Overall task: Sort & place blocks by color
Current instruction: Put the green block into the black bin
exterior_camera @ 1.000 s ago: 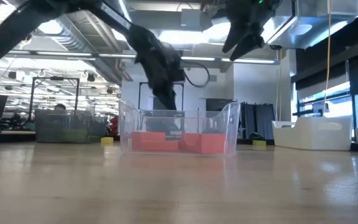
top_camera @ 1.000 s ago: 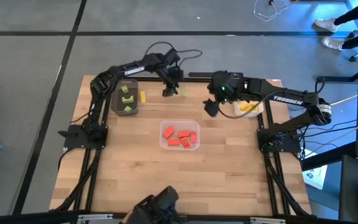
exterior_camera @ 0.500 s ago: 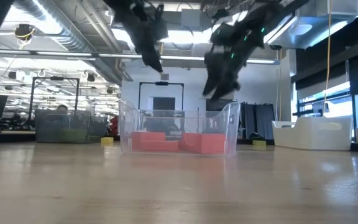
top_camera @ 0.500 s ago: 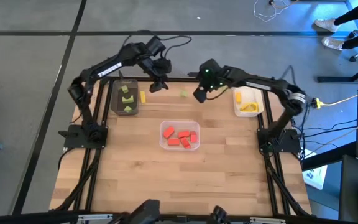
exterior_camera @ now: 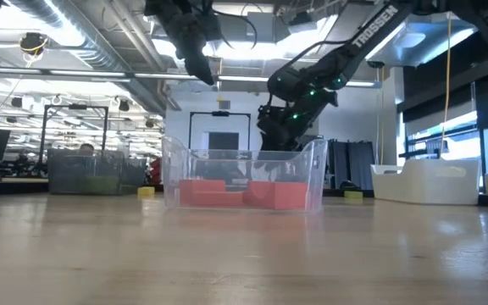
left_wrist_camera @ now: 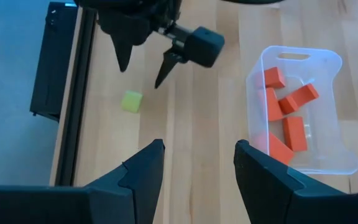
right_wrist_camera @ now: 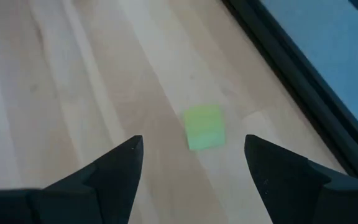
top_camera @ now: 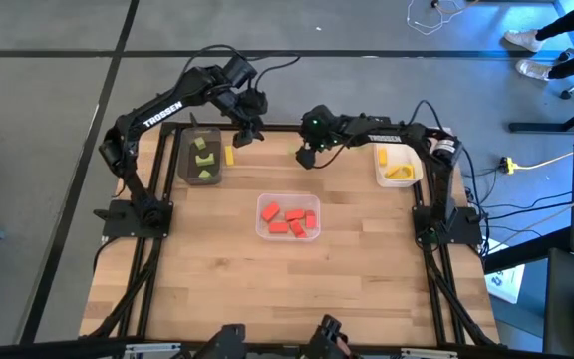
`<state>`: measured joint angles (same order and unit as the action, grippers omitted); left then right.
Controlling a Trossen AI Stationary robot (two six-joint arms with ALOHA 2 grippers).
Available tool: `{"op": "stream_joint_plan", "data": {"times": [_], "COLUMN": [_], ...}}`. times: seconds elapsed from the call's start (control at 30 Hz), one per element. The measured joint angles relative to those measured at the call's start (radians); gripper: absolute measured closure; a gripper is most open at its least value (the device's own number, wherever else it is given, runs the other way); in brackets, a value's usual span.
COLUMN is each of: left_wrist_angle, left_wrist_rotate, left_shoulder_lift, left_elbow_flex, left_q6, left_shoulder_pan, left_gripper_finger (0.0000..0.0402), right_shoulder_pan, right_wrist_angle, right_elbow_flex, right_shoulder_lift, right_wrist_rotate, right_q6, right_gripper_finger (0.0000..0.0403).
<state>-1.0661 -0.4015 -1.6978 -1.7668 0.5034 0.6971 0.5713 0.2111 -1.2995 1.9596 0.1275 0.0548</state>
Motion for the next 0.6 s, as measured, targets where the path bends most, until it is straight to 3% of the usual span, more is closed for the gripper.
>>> {"op": "stream_joint_plan", "data": {"times": [0.37, 0.6], "left_wrist_angle": [0.002, 0.002], "left_wrist_rotate": [0.001, 0.001], "left_shoulder_lift": [-0.001, -0.001], "left_elbow_flex": [0.0, 0.0], "left_q6": [0.0, 0.003], "left_shoulder_pan": [0.0, 0.001], "left_gripper_finger": [0.0219, 0.0219], "right_shoulder_pan": [0.006, 0.006], "right_wrist_angle": [-0.025, -0.007], "right_elbow_flex": [-0.001, -0.001], "right_shoulder_lift": [0.014, 0.014], "right_wrist_rotate": [-0.064, -0.021], "right_q6": [-0.128, -0.193], "right_gripper_finger": [0.0131, 0.0224]}}
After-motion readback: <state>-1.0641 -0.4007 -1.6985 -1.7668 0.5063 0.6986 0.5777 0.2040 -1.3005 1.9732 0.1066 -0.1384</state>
